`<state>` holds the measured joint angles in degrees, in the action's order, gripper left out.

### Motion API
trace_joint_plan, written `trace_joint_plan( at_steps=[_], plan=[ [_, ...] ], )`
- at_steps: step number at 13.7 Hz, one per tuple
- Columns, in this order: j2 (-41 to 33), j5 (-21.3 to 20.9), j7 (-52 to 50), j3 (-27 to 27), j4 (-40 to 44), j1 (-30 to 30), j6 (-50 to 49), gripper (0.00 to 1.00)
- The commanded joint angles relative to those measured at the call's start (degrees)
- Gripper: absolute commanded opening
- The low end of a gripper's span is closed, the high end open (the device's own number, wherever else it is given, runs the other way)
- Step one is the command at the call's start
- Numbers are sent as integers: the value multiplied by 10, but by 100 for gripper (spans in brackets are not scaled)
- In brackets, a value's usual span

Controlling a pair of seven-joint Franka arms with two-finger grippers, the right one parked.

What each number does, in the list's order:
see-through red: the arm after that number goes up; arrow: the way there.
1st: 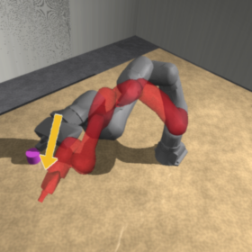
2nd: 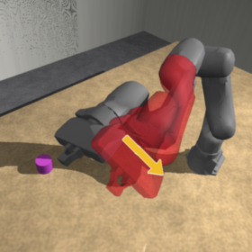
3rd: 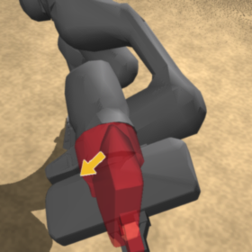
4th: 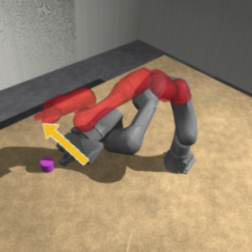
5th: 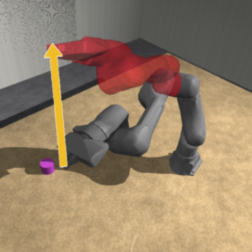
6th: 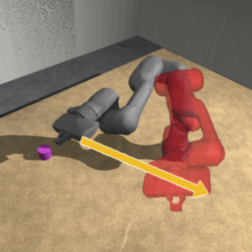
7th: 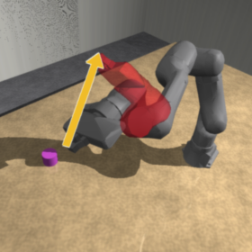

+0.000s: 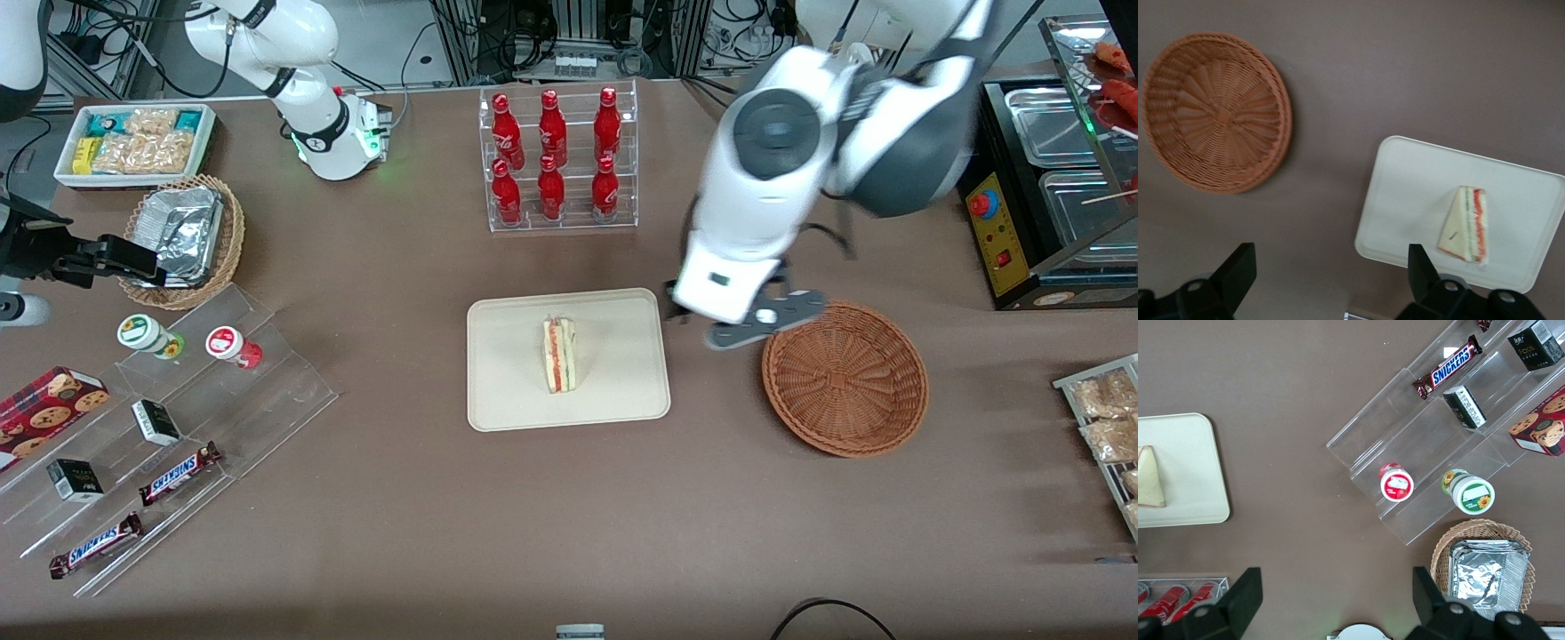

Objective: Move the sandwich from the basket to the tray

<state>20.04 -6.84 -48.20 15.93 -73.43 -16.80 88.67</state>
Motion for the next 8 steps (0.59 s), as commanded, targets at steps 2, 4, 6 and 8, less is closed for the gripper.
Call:
trace_joint_plan(
  at_steps=[2, 4, 6, 8],
  plan=[
    [-89, 40, 151, 4, -70, 102, -30, 100],
    [-132, 59, 240, -4, -119, 140, -25, 100],
    [-161, 74, 312, -58, -149, 143, -24, 100],
    [-186, 99, 374, -115, -175, 138, -22, 100]
  ],
)
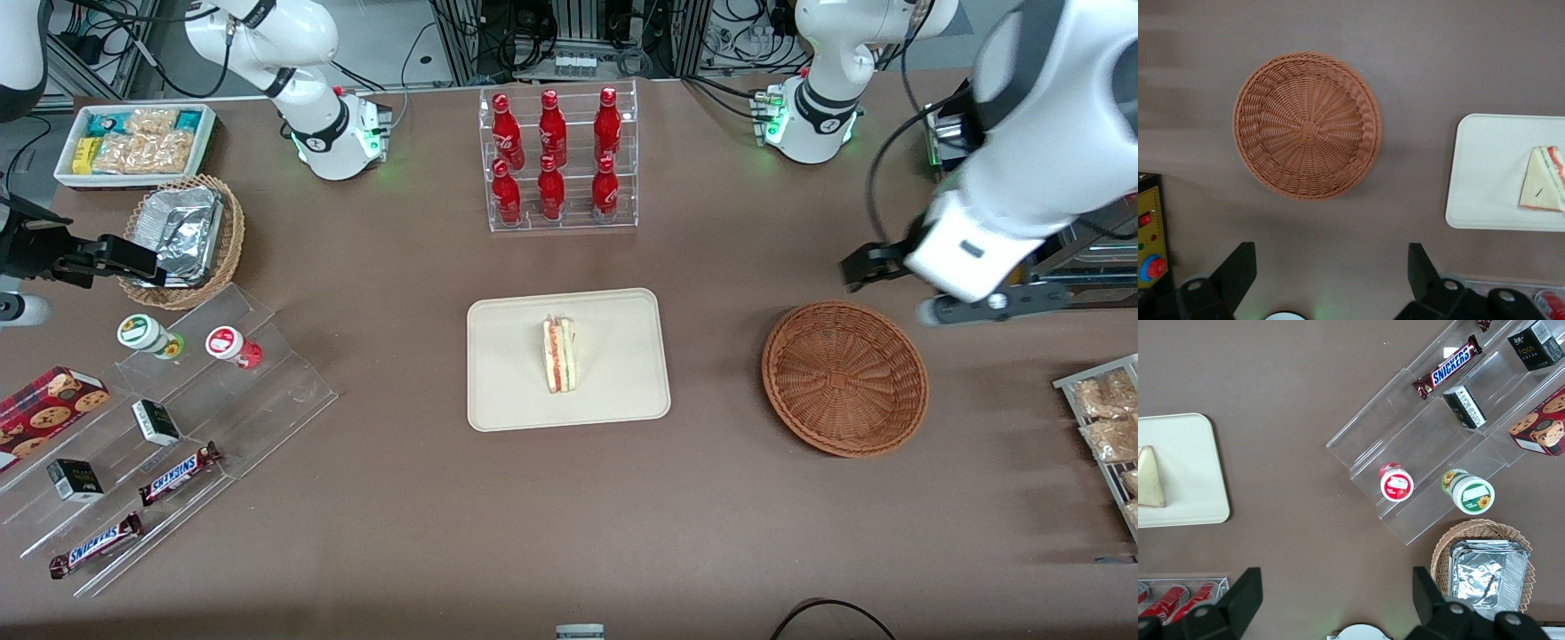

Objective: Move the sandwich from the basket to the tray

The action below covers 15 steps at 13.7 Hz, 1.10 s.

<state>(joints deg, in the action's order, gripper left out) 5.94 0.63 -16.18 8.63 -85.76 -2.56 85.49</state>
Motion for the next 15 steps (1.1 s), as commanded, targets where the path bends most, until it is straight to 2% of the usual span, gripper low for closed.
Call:
trace_joint_plan(
  at_steps=[1, 3, 5, 9, 15],
  plan=[
    [-57, 26, 83, -63, -70, -11, 13, 100],
    [-84, 26, 99, -97, -114, -30, 48, 100],
    [-97, 25, 113, -100, -141, -32, 80, 100],
    [-59, 21, 125, -100, -72, -28, 65, 100],
    [-56, -15, 151, -97, -56, -27, 67, 100]
  ],
)
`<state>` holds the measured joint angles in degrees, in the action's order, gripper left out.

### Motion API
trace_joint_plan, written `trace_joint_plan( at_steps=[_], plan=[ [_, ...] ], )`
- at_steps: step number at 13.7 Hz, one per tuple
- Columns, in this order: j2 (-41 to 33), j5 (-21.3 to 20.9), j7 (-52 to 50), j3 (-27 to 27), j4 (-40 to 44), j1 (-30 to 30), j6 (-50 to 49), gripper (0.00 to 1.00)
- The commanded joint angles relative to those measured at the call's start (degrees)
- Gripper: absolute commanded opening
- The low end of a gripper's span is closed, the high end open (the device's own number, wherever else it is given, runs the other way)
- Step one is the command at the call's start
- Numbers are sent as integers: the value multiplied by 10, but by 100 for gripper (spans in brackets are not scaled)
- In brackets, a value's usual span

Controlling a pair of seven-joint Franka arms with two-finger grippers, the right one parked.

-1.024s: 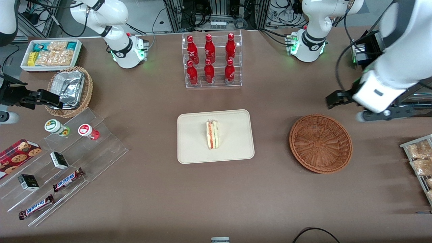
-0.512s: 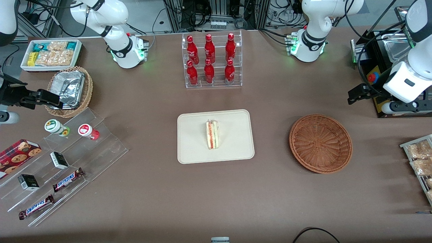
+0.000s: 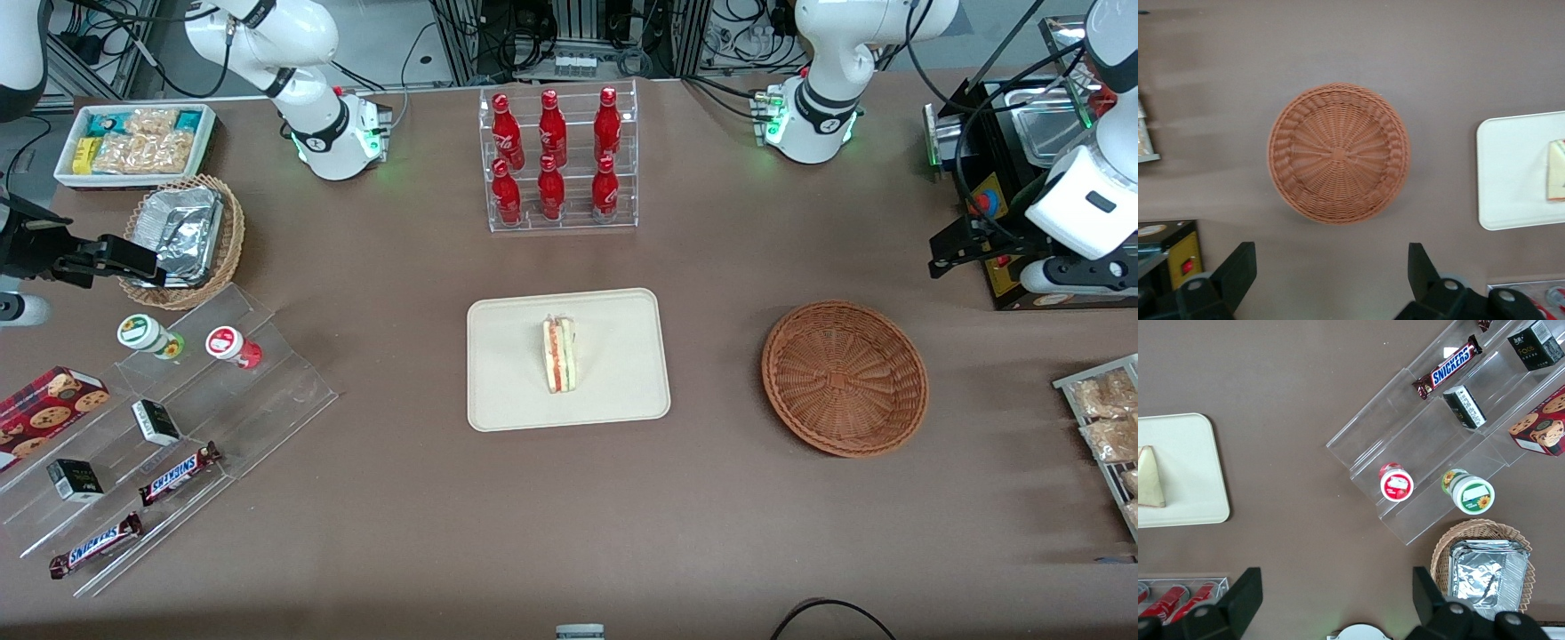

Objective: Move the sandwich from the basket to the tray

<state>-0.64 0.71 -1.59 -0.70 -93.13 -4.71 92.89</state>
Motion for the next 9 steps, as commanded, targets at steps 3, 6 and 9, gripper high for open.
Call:
trace_joint_plan(
  at_steps=[3, 6, 9],
  plan=[
    [12, -9, 5, -3, 30, -3, -14, 100],
    [10, -11, 9, -4, 36, 3, -32, 100],
    [8, -13, 9, -4, 37, 11, -38, 100]
  ],
)
